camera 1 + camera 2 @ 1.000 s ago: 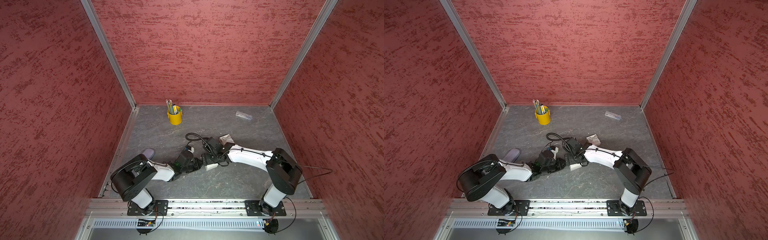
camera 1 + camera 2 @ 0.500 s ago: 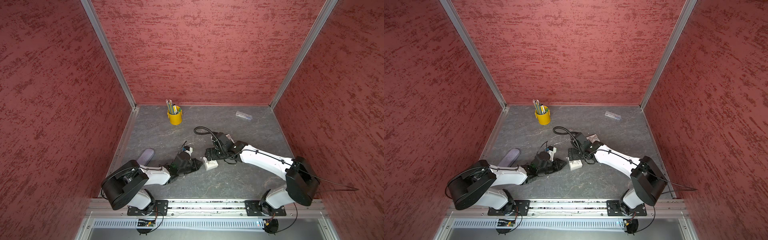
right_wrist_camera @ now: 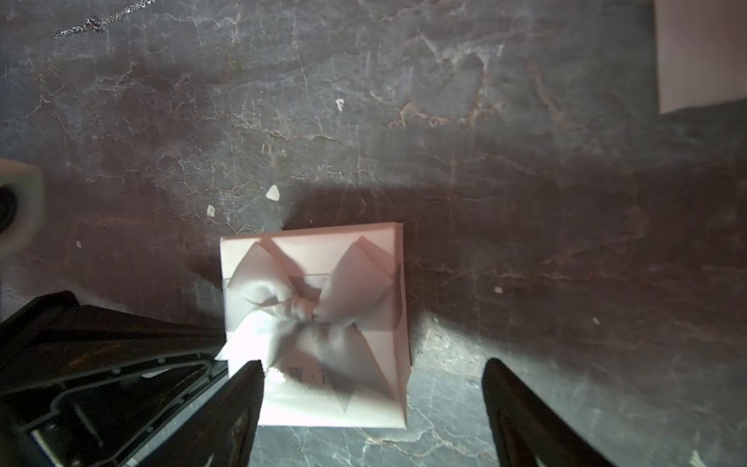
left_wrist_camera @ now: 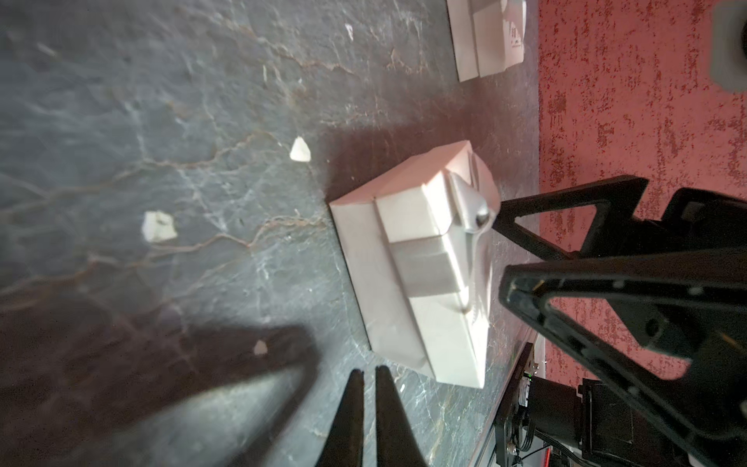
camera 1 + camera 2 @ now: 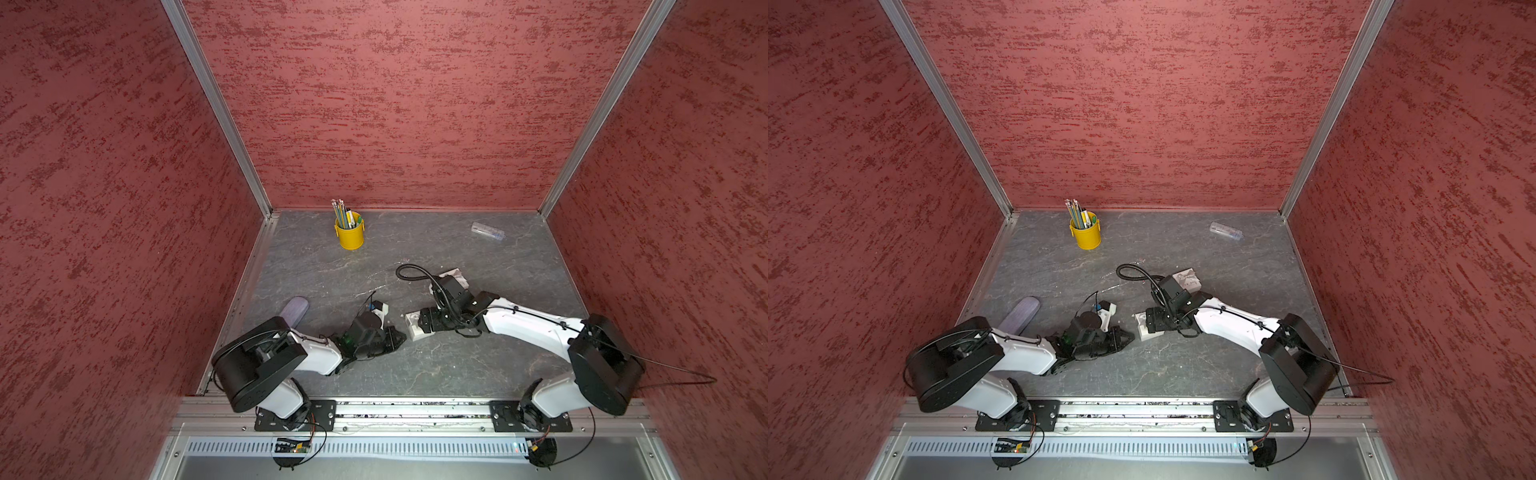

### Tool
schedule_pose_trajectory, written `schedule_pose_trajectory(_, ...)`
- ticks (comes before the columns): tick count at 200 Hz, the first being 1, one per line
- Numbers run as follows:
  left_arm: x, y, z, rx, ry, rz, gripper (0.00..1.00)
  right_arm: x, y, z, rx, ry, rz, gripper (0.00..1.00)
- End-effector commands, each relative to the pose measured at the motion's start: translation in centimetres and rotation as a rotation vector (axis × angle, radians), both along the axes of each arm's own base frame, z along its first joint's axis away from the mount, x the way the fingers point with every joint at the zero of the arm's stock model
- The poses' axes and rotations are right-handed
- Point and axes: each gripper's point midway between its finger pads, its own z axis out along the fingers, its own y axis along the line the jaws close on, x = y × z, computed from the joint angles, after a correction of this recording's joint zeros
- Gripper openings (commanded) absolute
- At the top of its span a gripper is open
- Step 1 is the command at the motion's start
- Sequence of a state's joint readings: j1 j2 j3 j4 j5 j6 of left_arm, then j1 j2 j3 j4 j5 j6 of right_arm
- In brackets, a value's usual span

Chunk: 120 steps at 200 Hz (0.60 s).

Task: Take the necklace out of the lift-off lid jewelry box
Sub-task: Close the lid on the jewelry box.

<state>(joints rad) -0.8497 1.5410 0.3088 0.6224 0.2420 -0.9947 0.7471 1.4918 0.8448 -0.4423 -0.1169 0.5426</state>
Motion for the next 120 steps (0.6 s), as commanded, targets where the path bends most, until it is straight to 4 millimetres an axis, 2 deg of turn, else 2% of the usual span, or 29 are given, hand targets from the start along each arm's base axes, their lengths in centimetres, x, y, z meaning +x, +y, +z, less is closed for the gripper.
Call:
schedule_pose_trajectory(1,0.5,-1.8,1.5,-0.066,-0.044,-0.044,0.10,0.5,0.9,1.0,0.064,-0.033,0.009,0.85)
schedule_pose_trajectory(71,1.4,-3.5,1.6,-0.088,-0.040,-0.075,0.10,-0.3,1.4,-0.5,0.087,0.014,0.036,0.76)
schedule_pose_trajectory(120,1.8,-3.5,0.8,-0.097,-0.013,-0.068,0.10,-1.3,0.8,-1.9,0.087,0.044,0.019,0.67)
